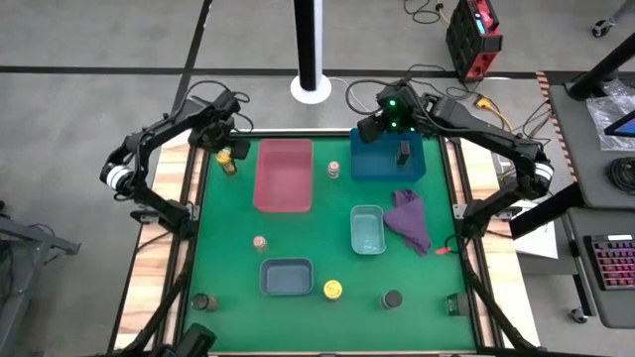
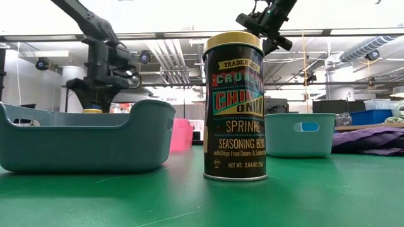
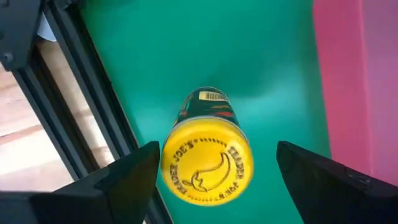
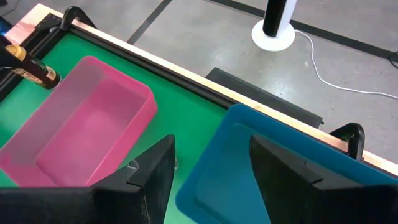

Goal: Sort spices by type
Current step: Put the top yellow seasoning bottle into the large pink bin

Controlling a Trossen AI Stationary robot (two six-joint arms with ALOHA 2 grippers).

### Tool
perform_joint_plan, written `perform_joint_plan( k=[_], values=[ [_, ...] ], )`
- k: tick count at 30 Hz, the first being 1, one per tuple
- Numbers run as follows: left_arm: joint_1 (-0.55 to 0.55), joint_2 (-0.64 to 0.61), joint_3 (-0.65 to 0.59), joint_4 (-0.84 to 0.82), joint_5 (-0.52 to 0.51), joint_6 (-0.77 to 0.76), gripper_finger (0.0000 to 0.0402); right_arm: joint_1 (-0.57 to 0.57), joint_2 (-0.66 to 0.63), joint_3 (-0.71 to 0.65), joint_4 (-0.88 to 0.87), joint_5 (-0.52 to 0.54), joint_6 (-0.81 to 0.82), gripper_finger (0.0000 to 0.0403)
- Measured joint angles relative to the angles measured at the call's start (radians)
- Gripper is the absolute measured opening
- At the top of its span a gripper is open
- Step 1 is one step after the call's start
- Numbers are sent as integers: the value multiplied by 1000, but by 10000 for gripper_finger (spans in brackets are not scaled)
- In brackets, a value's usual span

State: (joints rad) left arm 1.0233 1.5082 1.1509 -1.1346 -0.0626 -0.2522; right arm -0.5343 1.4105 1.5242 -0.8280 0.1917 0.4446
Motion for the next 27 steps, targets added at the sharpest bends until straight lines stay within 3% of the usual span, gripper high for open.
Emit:
perform_joint_plan(
  k=[15,27],
  values=[
    [0,0,-69,83,-11,-11,300,0,0,0,0,0,0,199],
    [0,0,-73,91,-32,-23,220,0,0,0,-2,0,0,199]
  ],
)
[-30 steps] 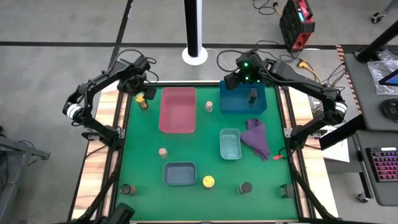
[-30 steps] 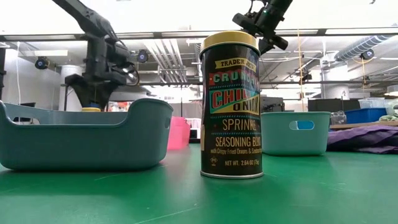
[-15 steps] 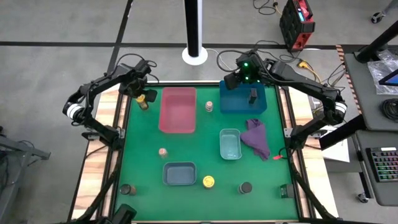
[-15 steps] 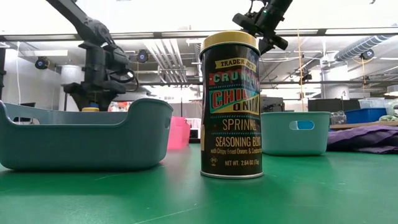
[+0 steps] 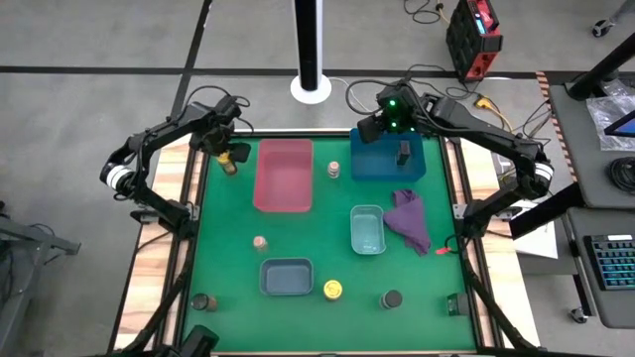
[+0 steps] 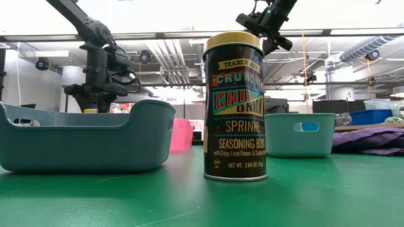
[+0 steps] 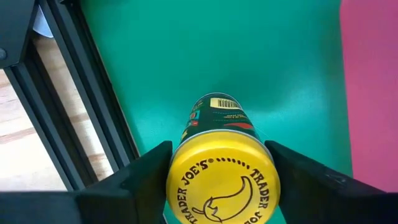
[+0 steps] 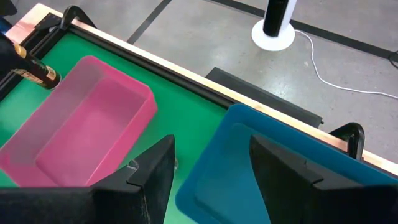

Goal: Sort spices by type
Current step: Put the top yellow seasoning bottle into the large pink bin

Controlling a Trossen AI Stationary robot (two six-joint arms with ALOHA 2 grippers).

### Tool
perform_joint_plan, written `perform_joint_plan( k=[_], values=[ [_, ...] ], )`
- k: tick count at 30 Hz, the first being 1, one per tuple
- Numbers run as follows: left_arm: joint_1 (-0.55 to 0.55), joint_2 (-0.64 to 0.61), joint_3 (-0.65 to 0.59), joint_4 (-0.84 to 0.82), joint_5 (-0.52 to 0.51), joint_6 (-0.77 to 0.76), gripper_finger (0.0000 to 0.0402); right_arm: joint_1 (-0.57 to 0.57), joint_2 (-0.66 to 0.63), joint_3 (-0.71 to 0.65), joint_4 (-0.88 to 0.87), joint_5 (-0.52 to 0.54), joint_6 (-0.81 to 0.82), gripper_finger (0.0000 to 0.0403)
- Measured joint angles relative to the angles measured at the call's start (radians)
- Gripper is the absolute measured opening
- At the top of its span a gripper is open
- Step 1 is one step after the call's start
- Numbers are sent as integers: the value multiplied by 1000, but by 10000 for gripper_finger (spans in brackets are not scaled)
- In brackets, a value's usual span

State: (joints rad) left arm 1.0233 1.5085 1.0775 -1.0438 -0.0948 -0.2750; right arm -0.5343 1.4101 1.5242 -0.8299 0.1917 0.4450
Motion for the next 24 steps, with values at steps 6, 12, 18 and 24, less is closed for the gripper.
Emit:
perform_joint_plan(
  k=[6,12,18,24],
  values=[
    [0,0,0,0,0,0,210,0,0,0,-2,0,0,199],
    [-14,-10,17,-41,-14,8,210,0,0,0,-3,0,0,199],
    [-74,-78,98,-147,-72,12,210,0,0,0,-3,0,0,199],
    [-178,-147,266,-224,-44,-7,210,0,0,0,-3,0,0,199]
  ],
)
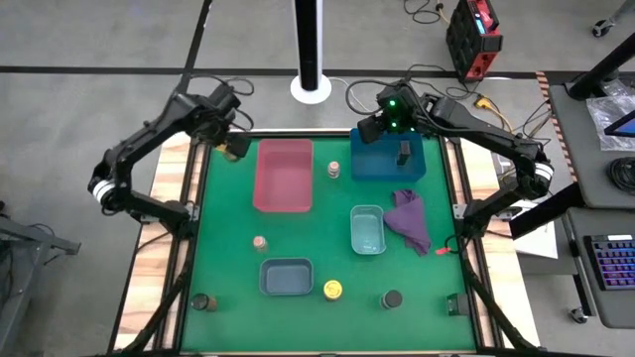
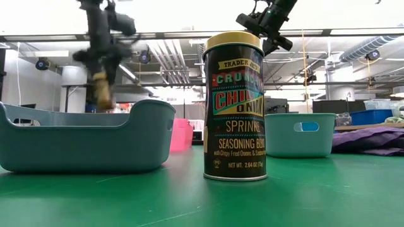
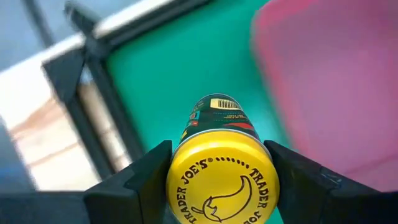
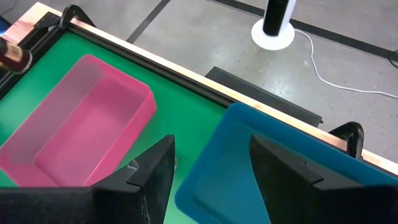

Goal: Sort spices by type
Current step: Put the top yellow seasoning bottle into the large pink bin

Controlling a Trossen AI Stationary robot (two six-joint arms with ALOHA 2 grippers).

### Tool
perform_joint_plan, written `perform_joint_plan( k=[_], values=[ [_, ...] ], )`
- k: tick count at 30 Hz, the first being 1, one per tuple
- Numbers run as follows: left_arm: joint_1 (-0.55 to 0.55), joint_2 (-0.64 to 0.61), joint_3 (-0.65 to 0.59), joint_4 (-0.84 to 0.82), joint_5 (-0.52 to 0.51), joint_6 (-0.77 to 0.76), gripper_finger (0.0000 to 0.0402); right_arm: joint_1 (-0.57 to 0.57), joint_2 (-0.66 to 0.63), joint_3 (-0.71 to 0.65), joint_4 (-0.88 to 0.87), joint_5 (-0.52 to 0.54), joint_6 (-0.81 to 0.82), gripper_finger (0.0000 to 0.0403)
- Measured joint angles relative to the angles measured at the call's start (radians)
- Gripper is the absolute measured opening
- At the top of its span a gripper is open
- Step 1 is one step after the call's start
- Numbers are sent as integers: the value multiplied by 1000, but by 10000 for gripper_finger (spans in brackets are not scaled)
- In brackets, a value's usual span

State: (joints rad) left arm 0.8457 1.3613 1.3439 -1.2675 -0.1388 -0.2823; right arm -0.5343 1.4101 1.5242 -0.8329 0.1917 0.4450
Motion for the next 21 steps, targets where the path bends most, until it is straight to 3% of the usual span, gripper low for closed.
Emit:
perform_joint_plan(
  k=[10,17,21],
  values=[
    [-181,76,238,-14,2,-52,210,0,0,0,0,0,13,199],
    [-316,209,275,-14,25,-68,210,0,0,0,-22,-9,18,199],
    [-352,274,266,-45,26,-62,210,-2,-4,0,-146,12,53,199]
  ],
)
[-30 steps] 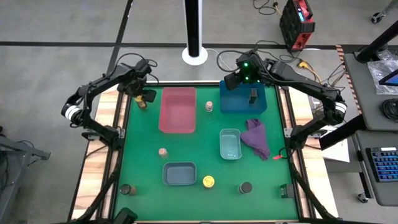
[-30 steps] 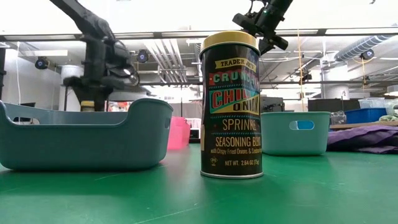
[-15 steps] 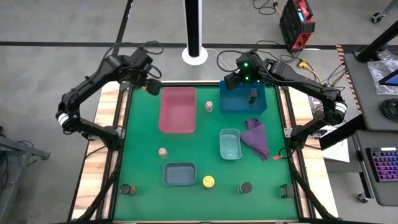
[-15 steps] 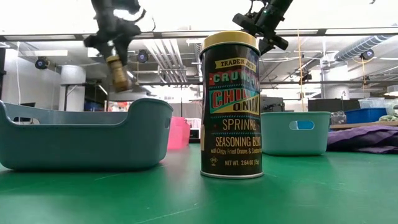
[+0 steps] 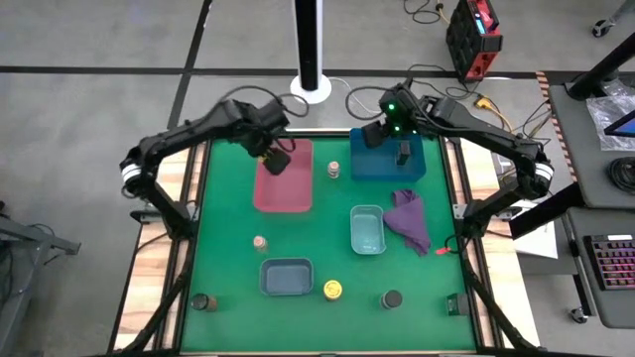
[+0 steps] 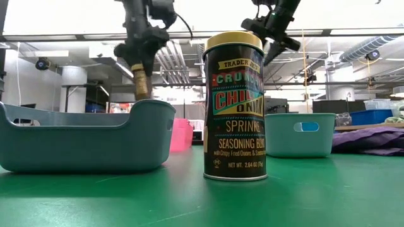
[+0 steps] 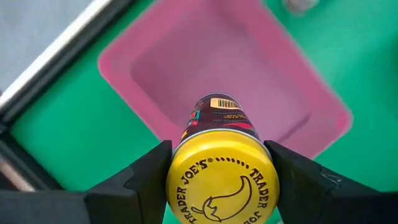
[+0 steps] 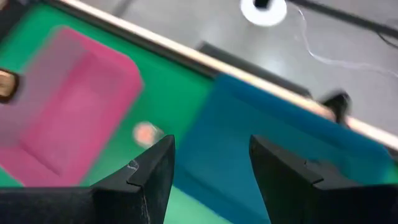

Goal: Sort spices by type
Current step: Put the top yellow seasoning bottle into the large pink bin

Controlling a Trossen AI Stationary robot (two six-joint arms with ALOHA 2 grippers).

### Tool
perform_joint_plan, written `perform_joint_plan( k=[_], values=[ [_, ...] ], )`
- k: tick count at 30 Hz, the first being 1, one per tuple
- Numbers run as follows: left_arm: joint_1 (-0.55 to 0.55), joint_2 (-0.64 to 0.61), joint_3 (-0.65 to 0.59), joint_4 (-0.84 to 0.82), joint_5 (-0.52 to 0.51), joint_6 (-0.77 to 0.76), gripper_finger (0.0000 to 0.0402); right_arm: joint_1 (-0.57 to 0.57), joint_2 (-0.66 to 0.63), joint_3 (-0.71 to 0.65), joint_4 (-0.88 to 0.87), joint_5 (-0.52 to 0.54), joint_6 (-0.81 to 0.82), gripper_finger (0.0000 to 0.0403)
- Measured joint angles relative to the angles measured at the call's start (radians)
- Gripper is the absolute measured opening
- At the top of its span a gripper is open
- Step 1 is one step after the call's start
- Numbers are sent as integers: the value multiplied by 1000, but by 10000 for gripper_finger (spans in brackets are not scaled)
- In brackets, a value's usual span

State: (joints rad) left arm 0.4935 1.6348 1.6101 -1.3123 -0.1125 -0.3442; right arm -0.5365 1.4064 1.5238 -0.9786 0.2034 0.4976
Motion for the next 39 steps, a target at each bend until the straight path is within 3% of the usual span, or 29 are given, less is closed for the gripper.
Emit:
perform_joint_plan(
  k=[6,14,23,39],
  values=[
    [-9,58,-15,4,-1,28,210,1,-10,0,-126,60,46,199],
    [-9,80,-37,83,2,47,210,2,-13,0,-124,60,56,199],
    [2,78,-178,201,-3,74,210,2,-13,0,-124,60,53,199],
    [17,82,-268,249,-9,66,215,2,-13,0,-116,60,53,199]
  ],
)
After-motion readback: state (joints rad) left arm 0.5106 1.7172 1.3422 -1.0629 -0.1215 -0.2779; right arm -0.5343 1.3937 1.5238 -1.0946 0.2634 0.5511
